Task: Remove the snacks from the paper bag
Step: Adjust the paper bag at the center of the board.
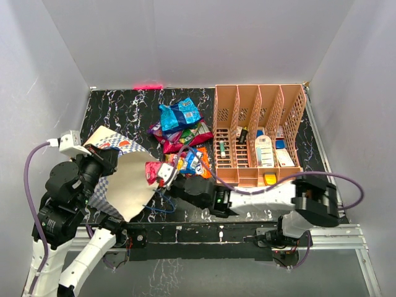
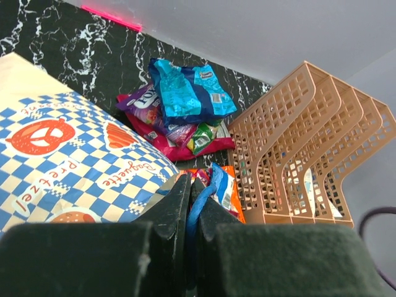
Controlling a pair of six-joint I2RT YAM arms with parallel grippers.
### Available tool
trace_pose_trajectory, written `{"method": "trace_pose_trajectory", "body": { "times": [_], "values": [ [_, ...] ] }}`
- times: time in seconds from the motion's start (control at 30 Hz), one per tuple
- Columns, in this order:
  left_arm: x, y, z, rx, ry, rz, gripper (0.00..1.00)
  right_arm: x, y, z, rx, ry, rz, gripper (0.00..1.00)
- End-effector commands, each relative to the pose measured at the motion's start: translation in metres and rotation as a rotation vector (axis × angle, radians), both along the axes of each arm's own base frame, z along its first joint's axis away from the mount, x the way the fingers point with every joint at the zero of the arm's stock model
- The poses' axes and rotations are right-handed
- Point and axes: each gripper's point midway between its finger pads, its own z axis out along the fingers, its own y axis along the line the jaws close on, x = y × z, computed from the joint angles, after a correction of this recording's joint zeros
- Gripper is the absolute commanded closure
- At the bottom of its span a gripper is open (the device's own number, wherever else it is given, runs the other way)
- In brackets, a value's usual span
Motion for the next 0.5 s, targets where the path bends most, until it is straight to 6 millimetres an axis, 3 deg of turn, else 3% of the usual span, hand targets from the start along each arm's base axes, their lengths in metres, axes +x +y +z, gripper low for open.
{"method": "trace_pose_trajectory", "body": {
  "times": [0.0, 0.23, 0.33, 0.47],
  "values": [
    [0.012, -0.004, 0.041, -0.013, -0.096, -0.006, 1.00, 0.039, -0.056, 0.056, 0.027, -0.150, -0.253, 0.93],
    [0.030, -0.003, 0.088, 0.038, -0.190, 0.016, 1.00, 0.083, -0.118, 0.059, 0.040, -0.103, -0.454, 0.93],
    [0.036, 0.002, 0.104, 0.071, -0.213, 0.041, 1.00, 0.097, -0.133, 0.053, 0.048, -0.053, -0.488, 0.93],
    [0.035, 0.021, 0.107, 0.088, -0.209, 0.142, 1.00, 0.111, -0.147, 0.045, 0.023, -0.027, -0.546, 0.93]
  ]
}}
